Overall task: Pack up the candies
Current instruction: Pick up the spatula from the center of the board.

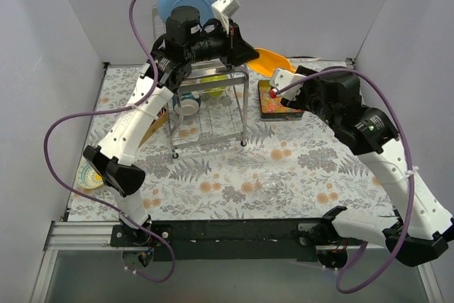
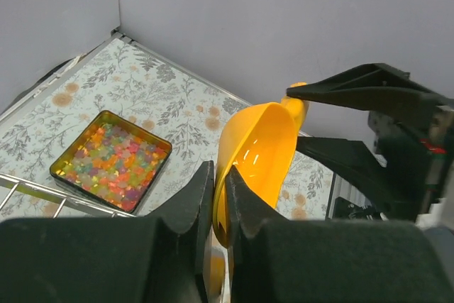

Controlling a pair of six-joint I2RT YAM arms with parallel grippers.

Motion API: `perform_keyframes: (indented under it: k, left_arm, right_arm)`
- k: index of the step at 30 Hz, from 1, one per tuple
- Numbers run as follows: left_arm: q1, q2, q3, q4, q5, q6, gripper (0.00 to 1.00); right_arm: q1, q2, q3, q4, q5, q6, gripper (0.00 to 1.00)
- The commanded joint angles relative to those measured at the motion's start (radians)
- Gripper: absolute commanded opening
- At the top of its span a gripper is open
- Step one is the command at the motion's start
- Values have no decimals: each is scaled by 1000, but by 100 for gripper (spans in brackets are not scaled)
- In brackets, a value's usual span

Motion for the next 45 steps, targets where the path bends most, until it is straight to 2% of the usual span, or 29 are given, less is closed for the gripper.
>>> perform_keyframes:
  k: [1,4,6,10,18,34,45]
  left_arm:
    - [48,5,32,42,85,-22,0]
    - [74,13,32,54,169,-45,0]
    - [92,19,27,63,209,-73,0]
    - [115,4,-10,97,270,-128,0]
    - [127,-30,-57,109,297,-125,0]
    - [143,-41,-60,91,346,-116,0]
    - [143,-23,-53,105,370,-139,0]
  right_arm:
    - [3,-80,75,-49,-322,79,61]
    - [-9,-121,75,-49,-524,81,61]
    - [-11,-141,54,-10,-565,89,61]
    - [-11,-140,14,22,-543,78,60]
    - [-31,-129,-29,155,-516,67,59]
    - [-172,-54,-6,157,-571,87,58]
    - [-189,-11,6,162,-657,81,53]
